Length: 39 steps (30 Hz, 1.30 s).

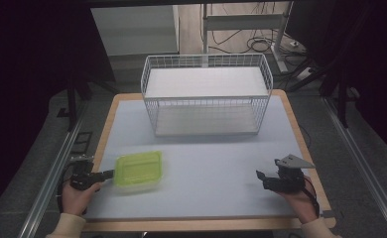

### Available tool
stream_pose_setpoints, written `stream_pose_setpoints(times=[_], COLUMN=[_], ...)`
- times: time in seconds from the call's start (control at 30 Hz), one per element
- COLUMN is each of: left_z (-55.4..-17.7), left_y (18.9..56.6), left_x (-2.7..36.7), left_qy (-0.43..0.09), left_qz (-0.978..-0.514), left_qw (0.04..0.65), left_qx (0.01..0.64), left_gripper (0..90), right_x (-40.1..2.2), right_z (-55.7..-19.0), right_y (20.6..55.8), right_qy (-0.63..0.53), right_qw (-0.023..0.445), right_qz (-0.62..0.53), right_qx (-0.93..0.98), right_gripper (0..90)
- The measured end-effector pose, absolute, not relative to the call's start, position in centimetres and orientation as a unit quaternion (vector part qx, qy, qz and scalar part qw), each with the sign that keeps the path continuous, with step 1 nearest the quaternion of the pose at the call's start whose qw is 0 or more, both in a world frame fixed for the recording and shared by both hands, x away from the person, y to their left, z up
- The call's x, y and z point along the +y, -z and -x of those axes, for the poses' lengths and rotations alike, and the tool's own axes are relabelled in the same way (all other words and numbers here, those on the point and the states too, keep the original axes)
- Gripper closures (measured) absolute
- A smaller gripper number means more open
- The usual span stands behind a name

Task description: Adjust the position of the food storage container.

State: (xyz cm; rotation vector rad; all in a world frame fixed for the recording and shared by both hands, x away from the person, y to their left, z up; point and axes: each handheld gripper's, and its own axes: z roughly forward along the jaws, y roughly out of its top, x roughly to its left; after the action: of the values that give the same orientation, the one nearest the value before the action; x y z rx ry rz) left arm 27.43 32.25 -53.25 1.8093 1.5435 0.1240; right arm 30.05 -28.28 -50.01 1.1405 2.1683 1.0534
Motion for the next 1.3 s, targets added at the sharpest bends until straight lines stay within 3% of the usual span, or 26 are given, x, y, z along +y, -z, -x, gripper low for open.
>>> stream_pose_setpoints(times=[1.3], left_z=[-30.3], left_y=[52.4], left_x=[23.8], left_qy=[-0.029], left_qz=[-0.747], left_qw=[0.374], left_qx=[0.549], left_gripper=[90.0], right_x=[-27.7], right_z=[-29.9], right_y=[49.7], right_qy=[-0.39], right_qw=[0.23], right_qz=[-0.408], right_qx=[0.793], right_gripper=[18.8])
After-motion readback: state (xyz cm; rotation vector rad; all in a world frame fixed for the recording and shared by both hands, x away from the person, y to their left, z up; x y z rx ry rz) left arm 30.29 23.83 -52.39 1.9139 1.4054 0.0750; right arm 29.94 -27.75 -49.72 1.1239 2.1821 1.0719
